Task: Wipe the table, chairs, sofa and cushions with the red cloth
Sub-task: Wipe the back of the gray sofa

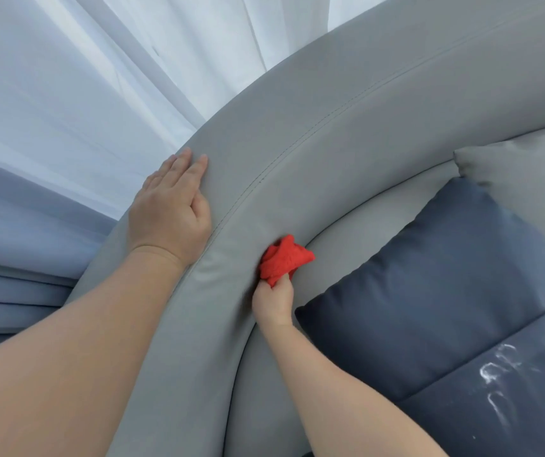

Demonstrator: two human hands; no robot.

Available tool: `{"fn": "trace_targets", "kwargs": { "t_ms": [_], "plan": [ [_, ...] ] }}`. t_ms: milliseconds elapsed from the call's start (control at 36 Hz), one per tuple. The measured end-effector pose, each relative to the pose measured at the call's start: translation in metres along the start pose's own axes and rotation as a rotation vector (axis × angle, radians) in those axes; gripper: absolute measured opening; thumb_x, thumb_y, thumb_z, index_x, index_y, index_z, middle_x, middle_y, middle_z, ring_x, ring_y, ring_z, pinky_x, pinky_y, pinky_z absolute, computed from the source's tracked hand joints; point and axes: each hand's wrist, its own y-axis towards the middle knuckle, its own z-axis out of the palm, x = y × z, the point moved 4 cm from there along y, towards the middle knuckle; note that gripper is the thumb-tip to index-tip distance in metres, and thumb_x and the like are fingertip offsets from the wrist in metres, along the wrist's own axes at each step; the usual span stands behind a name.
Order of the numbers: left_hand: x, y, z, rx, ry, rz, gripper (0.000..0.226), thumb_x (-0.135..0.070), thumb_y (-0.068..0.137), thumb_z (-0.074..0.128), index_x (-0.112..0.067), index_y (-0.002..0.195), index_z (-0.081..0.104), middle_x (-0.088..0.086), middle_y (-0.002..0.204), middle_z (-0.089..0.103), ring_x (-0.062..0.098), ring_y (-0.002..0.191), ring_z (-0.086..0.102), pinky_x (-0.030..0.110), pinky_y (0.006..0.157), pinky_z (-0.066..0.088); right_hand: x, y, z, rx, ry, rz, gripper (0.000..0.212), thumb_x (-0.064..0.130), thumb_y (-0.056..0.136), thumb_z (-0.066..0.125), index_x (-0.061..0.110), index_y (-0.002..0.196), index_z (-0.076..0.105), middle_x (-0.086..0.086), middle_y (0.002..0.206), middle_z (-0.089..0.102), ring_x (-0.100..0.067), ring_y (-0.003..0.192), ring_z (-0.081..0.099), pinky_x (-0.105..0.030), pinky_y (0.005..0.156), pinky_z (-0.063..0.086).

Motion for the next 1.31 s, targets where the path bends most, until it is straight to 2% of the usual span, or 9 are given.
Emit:
{"fn": "trace_targets", "kwargs": {
  "t_ms": [111,250,333,500,722,917,1028,1167,1306],
  "plan": [
    [0.000,0.001,-0.001,0.000,0.000,0.004,0.051,-0.015,0.087,0.035,-0.015,0.133,0.055,0.010,0.142,0.048,0.028,0.132,0.043,0.038,0.107,0.032,0.006,0.040,-0.006,-0.039,0.055,0.035,0.047,-0.017,0.082,0.036,0.007,0.118,0.055,-0.009,0.123,0.054,-0.027,0.121,0.050,-0.030,0.110,0.034],
    [0.001,0.000,0.002,-0.008,0.010,0.005,0.050,-0.015,0.087,0.035,-0.014,0.133,0.055,0.010,0.141,0.048,0.028,0.131,0.044,0.038,0.107,0.033,0.018,0.090,-0.032,-0.132,0.127,0.142,0.047,-0.001,0.092,0.044,0.005,0.138,0.042,-0.011,0.126,0.057,-0.027,0.115,0.057,-0.041,0.103,0.045],
    [0.001,-0.002,0.003,0.010,0.015,0.009,0.050,-0.014,0.087,0.035,-0.015,0.133,0.055,0.010,0.142,0.048,0.029,0.131,0.044,0.039,0.108,0.033,0.036,0.109,-0.039,-0.155,0.188,0.123,0.055,-0.007,0.090,0.035,0.006,0.144,0.035,-0.011,0.142,0.048,-0.025,0.130,0.046,-0.042,0.113,0.034],
    [0.007,-0.003,0.001,0.014,0.013,0.009,0.051,-0.016,0.086,0.034,-0.013,0.131,0.057,0.011,0.140,0.050,0.032,0.129,0.047,0.042,0.107,0.035,0.089,0.114,-0.062,-0.175,0.097,-0.036,0.038,-0.004,0.088,0.039,0.011,0.119,0.055,-0.012,0.121,0.058,-0.031,0.115,0.055,-0.047,0.104,0.042],
    [0.002,0.001,0.000,0.037,0.007,-0.030,0.051,-0.016,0.086,0.033,-0.012,0.132,0.057,0.009,0.142,0.048,0.030,0.130,0.045,0.041,0.108,0.034,0.172,0.147,-0.101,-0.168,-0.025,-0.228,0.056,0.006,0.084,0.038,0.007,0.140,0.040,-0.011,0.133,0.049,-0.030,0.123,0.048,-0.053,0.110,0.033],
    [-0.008,-0.002,-0.012,0.163,0.047,-0.145,0.056,-0.022,0.082,0.032,-0.016,0.132,0.056,0.003,0.144,0.046,0.028,0.129,0.046,0.042,0.106,0.037,0.219,0.158,-0.144,-0.187,-0.125,-0.397,0.053,0.003,0.092,0.041,0.009,0.144,0.035,-0.010,0.146,0.039,-0.022,0.136,0.035,-0.037,0.116,0.023],
    [-0.029,0.016,-0.022,0.196,0.195,-0.156,0.053,-0.024,0.077,0.035,-0.014,0.119,0.064,0.005,0.129,0.060,0.036,0.109,0.057,0.045,0.086,0.047,0.256,0.180,-0.172,-0.227,-0.153,-0.437,0.054,0.001,0.092,0.038,0.009,0.146,0.034,-0.011,0.150,0.036,-0.023,0.139,0.032,-0.037,0.117,0.021],
    [-0.121,0.070,0.010,0.184,0.045,0.132,0.046,-0.023,0.083,0.035,-0.010,0.115,0.066,0.005,0.125,0.062,0.031,0.111,0.059,0.044,0.091,0.047,0.286,0.203,-0.211,-0.242,-0.219,-0.461,0.055,-0.002,0.089,0.037,0.005,0.144,0.035,-0.014,0.151,0.034,-0.025,0.141,0.030,-0.037,0.117,0.020],
    [-0.194,0.131,0.065,0.204,-0.029,0.254,0.039,-0.009,0.094,0.046,-0.011,0.132,0.054,0.006,0.142,0.048,0.025,0.131,0.044,0.034,0.111,0.027,0.314,0.239,-0.259,-0.309,-0.286,-0.439,0.057,0.001,0.090,0.040,0.002,0.146,0.029,-0.016,0.153,0.030,-0.026,0.142,0.028,-0.036,0.117,0.018]
  ]
}}
